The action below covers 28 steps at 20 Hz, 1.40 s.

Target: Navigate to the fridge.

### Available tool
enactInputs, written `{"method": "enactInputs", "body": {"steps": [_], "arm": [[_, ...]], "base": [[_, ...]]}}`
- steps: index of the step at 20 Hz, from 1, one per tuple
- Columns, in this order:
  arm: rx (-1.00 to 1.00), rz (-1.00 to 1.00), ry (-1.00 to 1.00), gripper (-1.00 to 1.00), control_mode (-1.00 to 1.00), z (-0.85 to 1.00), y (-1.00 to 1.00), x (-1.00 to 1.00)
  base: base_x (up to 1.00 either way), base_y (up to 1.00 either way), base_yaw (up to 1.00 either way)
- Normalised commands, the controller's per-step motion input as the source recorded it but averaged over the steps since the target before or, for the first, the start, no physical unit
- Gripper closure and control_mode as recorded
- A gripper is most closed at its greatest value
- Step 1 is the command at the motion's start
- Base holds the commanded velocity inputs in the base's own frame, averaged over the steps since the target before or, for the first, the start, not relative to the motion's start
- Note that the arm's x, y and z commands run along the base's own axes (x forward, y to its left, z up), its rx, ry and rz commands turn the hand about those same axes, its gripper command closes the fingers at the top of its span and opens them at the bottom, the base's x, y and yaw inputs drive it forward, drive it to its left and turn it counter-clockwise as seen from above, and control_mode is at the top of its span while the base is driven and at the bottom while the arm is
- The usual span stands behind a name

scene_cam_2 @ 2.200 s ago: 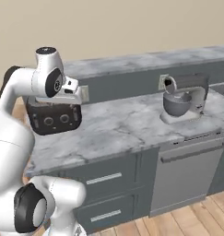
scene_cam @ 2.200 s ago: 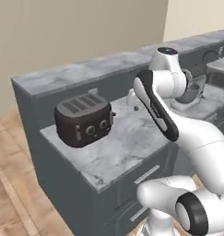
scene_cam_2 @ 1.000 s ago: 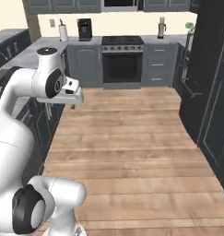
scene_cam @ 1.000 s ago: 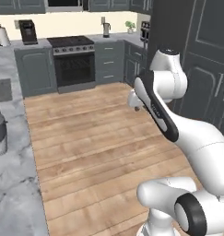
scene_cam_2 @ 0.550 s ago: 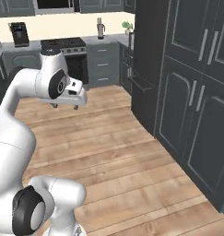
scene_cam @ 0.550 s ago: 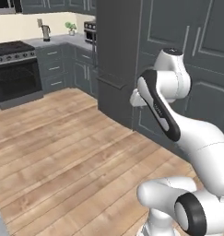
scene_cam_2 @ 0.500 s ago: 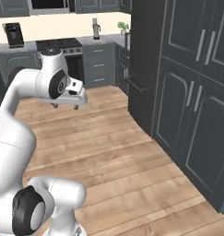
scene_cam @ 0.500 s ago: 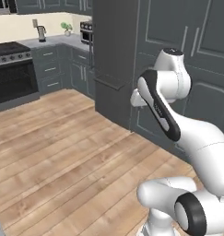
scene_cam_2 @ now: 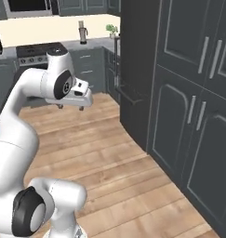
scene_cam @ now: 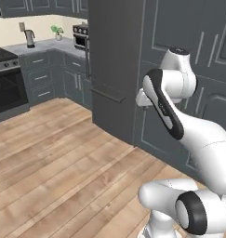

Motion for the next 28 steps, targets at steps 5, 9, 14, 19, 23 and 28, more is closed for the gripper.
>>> {"method": "enactInputs", "body": {"steps": [5, 9, 14, 19, 23, 28], "arm": [[0.0, 0.0, 0.0, -1.0, 1.0, 0.0, 0.0, 0.0], [0.0, 0.0, 0.0, -1.0, 1.0, 0.0, 0.0, 0.0], [0.0, 0.0, 0.0, -1.0, 1.0, 0.0, 0.0, 0.0], [0.0, 0.0, 0.0, -1.0, 1.0, 0.0, 0.0, 0.0], [0.0, 0.0, 0.0, -1.0, 1.0, 0.0, 0.0, 0.0], [0.0, 0.0, 0.0, -1.0, 1.0, 0.0, 0.0, 0.0]], "base": [[1.0, 0.0, 0.0], [1.0, 0.1, -0.03], [1.0, 0.52, -0.21], [1.0, 0.74, -0.3], [1.0, 0.84, -0.33], [1.0, 0.84, -0.36]]}}
